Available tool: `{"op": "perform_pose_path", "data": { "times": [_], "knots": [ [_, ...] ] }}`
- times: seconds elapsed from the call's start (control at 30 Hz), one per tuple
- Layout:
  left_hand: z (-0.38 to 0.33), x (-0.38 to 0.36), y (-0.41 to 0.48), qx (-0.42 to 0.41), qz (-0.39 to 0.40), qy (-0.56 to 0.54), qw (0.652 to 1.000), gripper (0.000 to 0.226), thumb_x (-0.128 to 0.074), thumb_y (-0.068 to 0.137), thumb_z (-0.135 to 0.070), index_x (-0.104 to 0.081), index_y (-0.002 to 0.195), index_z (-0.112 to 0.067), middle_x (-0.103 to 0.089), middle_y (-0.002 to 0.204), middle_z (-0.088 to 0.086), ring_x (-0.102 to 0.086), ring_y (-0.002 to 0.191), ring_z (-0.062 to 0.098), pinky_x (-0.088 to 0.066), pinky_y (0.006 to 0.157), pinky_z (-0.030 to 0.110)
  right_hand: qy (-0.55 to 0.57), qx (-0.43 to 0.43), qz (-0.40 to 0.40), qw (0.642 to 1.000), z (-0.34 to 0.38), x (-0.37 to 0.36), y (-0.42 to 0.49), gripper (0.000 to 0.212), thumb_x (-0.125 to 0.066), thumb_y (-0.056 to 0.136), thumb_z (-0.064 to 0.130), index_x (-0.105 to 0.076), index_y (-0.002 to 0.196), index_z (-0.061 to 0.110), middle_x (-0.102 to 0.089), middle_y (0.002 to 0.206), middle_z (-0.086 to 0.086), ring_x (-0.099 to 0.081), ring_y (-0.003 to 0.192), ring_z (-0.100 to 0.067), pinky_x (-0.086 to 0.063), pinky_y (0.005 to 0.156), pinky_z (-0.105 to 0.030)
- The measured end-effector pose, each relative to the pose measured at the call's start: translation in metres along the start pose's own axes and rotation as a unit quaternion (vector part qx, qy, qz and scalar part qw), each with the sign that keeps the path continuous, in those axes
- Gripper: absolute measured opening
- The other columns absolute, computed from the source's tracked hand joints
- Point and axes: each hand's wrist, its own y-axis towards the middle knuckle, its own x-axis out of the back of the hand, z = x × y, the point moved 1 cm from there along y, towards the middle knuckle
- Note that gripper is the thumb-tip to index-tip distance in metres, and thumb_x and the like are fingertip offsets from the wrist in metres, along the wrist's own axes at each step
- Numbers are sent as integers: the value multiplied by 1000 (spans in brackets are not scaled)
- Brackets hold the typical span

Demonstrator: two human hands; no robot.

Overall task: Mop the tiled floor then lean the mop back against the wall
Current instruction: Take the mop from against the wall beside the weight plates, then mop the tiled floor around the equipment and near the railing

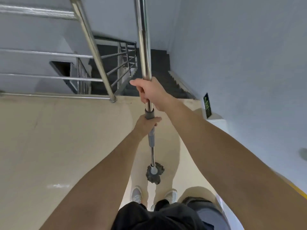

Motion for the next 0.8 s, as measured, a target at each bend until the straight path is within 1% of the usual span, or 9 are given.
{"op": "perform_pose_path", "data": {
  "times": [0.1, 0.27, 0.33, 0.4, 0.53, 0.63, 0.67, 0.73, 0.8],
  "knots": [
    [33, 70, -23, 12, -49, -46, 998, 27, -73, 84, -26, -59, 71, -7, -59, 70, 9, -51, 48, 9, -40, 55, 25, -24, 2, 65, 998, 6, -84, 12, 48, -63, 93, 22, -39, 52, 17, -30, 53, -3, -27, 39, -16, -30, 45, -26],
    [86, 183, -75, 33, -135, -107, 985, 18, -72, 83, -18, -61, 78, -5, -60, 70, 7, -52, 63, 20, -44, 62, 31, -50, -7, 148, 988, 11, -226, 14, 40, -67, 90, 28, -46, 58, 17, -36, 56, -1, -30, 38, -13, -31, 47, -28],
    [107, 223, -98, 36, -178, -126, 975, 18, -72, 81, -18, -62, 76, -4, -60, 70, 9, -53, 66, 23, -44, 63, 31, -54, -1, 182, 982, 15, -280, 7, 38, -67, 89, 25, -47, 59, 16, -38, 57, -1, -32, 38, -13, -31, 47, -29],
    [125, 256, -122, 42, -226, -145, 963, 18, -71, 81, -19, -61, 79, -4, -60, 70, 8, -52, 65, 22, -43, 61, 29, -38, -2, 207, 978, 19, -327, -1, 34, -66, 88, 19, -48, 60, 14, -40, 56, 1, -31, 37, -12, -28, 45, -30],
    [159, 304, -164, 38, -335, -210, 917, 18, -71, 83, -22, -60, 86, -8, -58, 70, 2, -50, 64, 20, -40, 63, 30, -17, -19, 241, 970, 23, -406, -19, 34, -61, 86, 10, -45, 56, 16, -39, 46, 8, -29, 36, -10, -25, 45, -28],
    [190, 320, -188, 36, -413, -251, 875, 22, -71, 83, -25, -60, 97, -13, -57, 75, 0, -52, 66, 17, -41, 64, 30, -19, -26, 238, 971, 16, -448, -32, 34, -58, 82, 8, -42, 54, 17, -35, 41, 9, -28, 35, -10, -25, 43, -27],
    [201, 321, -194, 43, -434, -265, 860, 26, -70, 83, -25, -61, 104, -14, -60, 81, 1, -55, 70, 18, -42, 65, 30, -21, -28, 226, 973, 10, -458, -35, 32, -57, 81, 8, -41, 55, 17, -35, 41, 8, -28, 36, -11, -25, 43, -27],
    [223, 318, -200, 61, -460, -305, 832, 37, -68, 82, -24, -62, 117, -16, -68, 101, 4, -63, 86, 22, -46, 73, 28, -27, -40, 195, 980, -7, -470, -40, 31, -58, 80, 9, -40, 55, 17, -36, 44, 5, -28, 39, -13, -26, 45, -28],
    [244, 309, -201, 77, -469, -373, 797, 44, -63, 84, -24, -60, 128, -19, -67, 118, 10, -63, 103, 26, -45, 80, 29, -35, -59, 166, 984, -33, -473, -42, 28, -58, 78, 11, -41, 56, 17, -39, 48, 2, -31, 42, -15, -27, 47, -28]
  ]
}}
